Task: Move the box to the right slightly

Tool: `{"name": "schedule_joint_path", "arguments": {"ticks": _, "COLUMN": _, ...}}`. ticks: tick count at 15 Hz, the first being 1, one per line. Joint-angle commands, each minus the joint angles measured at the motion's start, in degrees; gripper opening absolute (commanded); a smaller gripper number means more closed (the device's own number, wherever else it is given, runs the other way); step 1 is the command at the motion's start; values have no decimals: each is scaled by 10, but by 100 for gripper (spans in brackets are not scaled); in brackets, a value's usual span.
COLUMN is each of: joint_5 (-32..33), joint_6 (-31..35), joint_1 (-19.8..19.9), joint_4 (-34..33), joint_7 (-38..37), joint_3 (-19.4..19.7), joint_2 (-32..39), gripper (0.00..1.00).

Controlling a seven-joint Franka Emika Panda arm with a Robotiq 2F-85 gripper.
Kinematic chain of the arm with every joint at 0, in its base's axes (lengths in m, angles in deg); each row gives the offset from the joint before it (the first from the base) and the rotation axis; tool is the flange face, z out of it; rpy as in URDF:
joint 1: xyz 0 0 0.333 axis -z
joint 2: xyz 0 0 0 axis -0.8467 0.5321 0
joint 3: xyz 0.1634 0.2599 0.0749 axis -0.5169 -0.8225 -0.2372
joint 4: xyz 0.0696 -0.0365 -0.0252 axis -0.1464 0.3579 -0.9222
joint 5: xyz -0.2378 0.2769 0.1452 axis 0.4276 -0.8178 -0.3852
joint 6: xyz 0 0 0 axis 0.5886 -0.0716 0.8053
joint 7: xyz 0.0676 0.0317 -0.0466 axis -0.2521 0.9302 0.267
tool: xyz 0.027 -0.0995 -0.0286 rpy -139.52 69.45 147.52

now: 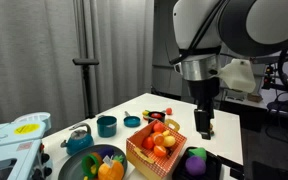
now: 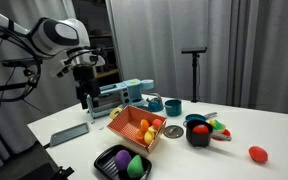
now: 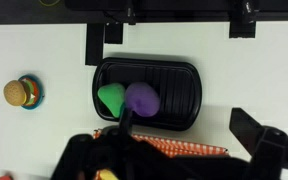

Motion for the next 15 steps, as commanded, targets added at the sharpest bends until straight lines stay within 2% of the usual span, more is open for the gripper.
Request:
{"name": "schedule_joint_path", "arguments": {"ticks": 1, "joint_5": 3, "joint_6": -1, "joint_1": -11, "joint_4": -1, "joint_7": -3, "joint_3": 10, "joint_2": 1, "gripper": 100}}
{"name": "schedule_joint_path", "arguments": {"ticks": 9, "joint_5": 3, "joint_6": -1, "joint_1": -11, "joint_4": -1, "joint_7": -3, "joint_3": 10, "joint_2": 1, "gripper": 100}}
{"name": "schedule_joint_path", "arguments": {"ticks": 15, "joint_5": 18, "joint_6": 70, "joint_1": 20, "joint_4": -2, "joint_7": -65, "joint_3": 39, "joint_2": 26, "gripper": 100}}
